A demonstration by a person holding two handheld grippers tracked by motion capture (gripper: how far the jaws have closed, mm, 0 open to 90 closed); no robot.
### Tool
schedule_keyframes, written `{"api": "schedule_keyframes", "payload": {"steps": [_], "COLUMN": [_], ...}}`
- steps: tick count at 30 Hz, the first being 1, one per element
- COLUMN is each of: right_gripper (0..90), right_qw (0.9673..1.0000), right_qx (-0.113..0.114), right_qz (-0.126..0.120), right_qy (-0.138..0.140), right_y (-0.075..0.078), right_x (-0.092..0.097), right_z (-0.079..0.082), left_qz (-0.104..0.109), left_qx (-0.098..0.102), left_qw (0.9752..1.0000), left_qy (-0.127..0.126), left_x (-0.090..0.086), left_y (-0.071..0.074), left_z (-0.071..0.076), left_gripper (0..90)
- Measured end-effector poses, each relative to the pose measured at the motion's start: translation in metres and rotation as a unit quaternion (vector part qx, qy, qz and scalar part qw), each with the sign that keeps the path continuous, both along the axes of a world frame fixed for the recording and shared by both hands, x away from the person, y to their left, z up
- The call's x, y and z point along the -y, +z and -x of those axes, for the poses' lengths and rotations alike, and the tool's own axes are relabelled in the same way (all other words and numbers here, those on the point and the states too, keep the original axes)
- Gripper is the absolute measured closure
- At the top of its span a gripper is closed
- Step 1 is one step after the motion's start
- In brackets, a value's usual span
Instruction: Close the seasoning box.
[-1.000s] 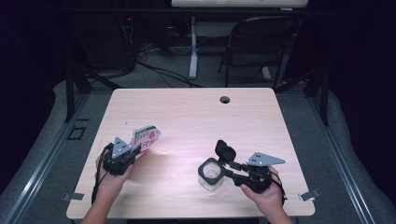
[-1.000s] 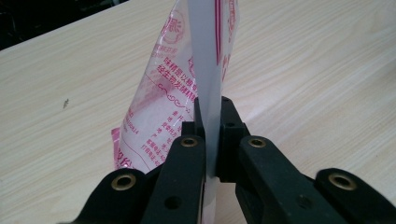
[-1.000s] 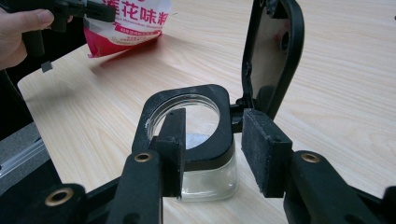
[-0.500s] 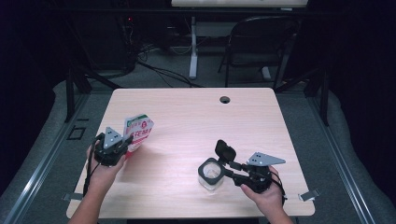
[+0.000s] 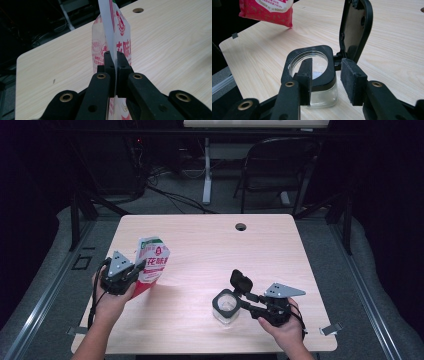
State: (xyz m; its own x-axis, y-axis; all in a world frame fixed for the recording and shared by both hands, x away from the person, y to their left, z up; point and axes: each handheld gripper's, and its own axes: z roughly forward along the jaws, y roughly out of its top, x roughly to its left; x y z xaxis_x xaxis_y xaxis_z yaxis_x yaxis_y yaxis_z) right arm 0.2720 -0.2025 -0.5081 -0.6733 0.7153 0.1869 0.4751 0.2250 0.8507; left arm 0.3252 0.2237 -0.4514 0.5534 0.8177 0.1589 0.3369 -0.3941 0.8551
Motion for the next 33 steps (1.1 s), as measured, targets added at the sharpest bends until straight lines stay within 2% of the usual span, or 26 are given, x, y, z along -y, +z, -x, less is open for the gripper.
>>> {"api": "schedule_keyframes", "payload": {"steps": [6, 15, 22, 26, 28, 31, 33], "right_gripper": [61.3, 60.6, 59.1, 59.7, 59.9, 60.1, 62.0], "right_qw": [1.0000, 0.9999, 0.9997, 0.9999, 1.0000, 0.9999, 0.9998], "right_qx": [0.005, 0.012, 0.023, 0.013, 0.004, -0.003, -0.004], "right_qz": [0.002, -0.002, 0.005, 0.004, -0.004, -0.013, -0.018], "right_qy": [0.003, 0.005, 0.004, 0.005, 0.003, 0.002, 0.005], "right_y": [0.001, 0.002, 0.002, 0.002, 0.002, 0.002, 0.002], "right_x": [0.000, -0.001, -0.001, 0.000, 0.001, 0.003, 0.003], "right_z": [0.000, -0.001, -0.001, -0.001, -0.002, -0.002, -0.002], "left_qz": [0.015, 0.016, 0.019, 0.026, 0.029, 0.033, 0.045], "left_qx": [-0.002, -0.005, -0.007, -0.007, -0.009, -0.014, -0.016], "left_qw": [0.9993, 0.9968, 0.9939, 0.9921, 0.9914, 0.9907, 0.9901], "left_qy": [-0.035, -0.078, -0.109, -0.122, -0.127, -0.131, -0.132], "left_x": [0.021, 0.061, 0.088, 0.100, 0.103, 0.105, 0.103], "left_y": [0.002, 0.002, 0.002, 0.001, 0.000, -0.006, -0.009], "left_z": [0.002, 0.001, 0.000, 0.001, 0.002, 0.004, 0.007], "left_gripper": [90.0, 90.0, 90.0, 90.0, 90.0, 90.0, 90.0]}}
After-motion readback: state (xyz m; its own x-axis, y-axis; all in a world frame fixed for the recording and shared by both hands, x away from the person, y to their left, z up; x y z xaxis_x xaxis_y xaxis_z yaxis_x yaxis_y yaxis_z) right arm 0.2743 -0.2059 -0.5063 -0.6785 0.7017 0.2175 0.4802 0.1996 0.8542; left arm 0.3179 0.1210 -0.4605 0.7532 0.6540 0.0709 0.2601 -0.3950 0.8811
